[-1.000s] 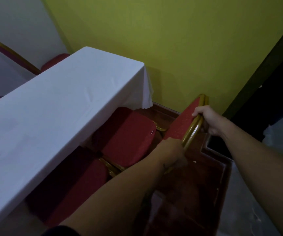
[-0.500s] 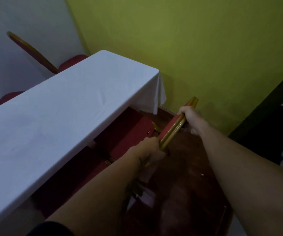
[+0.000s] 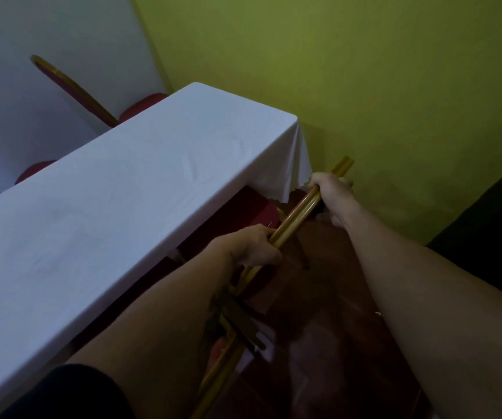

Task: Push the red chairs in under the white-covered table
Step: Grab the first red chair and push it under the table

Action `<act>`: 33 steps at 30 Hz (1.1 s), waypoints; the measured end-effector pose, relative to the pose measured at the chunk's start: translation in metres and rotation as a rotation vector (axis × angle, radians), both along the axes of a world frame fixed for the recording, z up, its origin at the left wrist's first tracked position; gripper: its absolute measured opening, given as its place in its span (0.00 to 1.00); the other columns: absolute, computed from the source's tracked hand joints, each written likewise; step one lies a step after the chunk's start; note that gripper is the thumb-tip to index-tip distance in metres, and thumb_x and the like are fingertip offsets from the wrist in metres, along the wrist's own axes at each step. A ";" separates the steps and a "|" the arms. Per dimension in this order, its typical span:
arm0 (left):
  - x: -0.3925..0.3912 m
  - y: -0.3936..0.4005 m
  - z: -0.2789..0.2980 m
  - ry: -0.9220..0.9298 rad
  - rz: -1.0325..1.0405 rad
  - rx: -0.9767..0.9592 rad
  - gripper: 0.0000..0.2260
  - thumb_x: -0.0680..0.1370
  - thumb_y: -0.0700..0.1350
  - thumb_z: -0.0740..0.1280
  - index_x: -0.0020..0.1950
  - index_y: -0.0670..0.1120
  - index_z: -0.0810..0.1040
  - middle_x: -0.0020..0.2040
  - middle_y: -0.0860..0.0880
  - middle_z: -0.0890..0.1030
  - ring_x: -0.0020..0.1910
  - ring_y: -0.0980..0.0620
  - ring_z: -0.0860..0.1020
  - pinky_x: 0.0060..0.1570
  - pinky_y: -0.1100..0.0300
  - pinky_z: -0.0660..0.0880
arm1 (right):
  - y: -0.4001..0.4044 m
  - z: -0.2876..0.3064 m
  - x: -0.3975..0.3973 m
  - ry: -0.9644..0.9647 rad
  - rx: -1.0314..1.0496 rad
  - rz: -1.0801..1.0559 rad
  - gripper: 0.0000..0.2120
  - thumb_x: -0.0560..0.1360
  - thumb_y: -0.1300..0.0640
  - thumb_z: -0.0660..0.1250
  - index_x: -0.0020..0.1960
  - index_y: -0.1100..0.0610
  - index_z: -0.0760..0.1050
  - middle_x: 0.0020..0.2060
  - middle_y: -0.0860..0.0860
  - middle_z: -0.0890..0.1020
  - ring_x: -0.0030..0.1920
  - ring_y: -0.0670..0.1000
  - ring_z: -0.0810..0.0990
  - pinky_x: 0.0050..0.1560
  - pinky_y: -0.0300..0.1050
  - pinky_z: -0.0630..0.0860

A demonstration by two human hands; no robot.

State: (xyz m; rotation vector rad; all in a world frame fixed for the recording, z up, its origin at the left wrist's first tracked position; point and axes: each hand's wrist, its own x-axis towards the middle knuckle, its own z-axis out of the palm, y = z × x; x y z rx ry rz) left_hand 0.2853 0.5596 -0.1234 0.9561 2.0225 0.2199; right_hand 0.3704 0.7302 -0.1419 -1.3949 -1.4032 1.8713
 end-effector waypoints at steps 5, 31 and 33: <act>0.000 -0.015 -0.006 0.040 0.052 0.080 0.16 0.79 0.47 0.67 0.67 0.50 0.75 0.51 0.48 0.79 0.50 0.49 0.79 0.53 0.52 0.77 | 0.000 -0.002 -0.011 0.005 0.006 0.014 0.27 0.72 0.57 0.67 0.68 0.62 0.63 0.44 0.57 0.81 0.38 0.55 0.82 0.23 0.46 0.78; 0.053 -0.310 0.025 -0.217 0.003 0.065 0.30 0.75 0.65 0.66 0.71 0.49 0.74 0.63 0.50 0.80 0.58 0.48 0.81 0.60 0.48 0.79 | -0.340 0.028 0.091 -0.452 -0.004 0.352 0.12 0.84 0.53 0.56 0.56 0.60 0.75 0.50 0.58 0.79 0.49 0.58 0.80 0.41 0.52 0.78; 0.058 -0.340 0.023 -0.220 0.008 0.063 0.41 0.68 0.68 0.70 0.76 0.50 0.68 0.71 0.49 0.75 0.66 0.46 0.76 0.66 0.46 0.74 | -0.367 0.034 0.089 -0.397 -0.064 0.282 0.14 0.85 0.52 0.53 0.54 0.59 0.73 0.50 0.60 0.79 0.49 0.59 0.80 0.42 0.55 0.78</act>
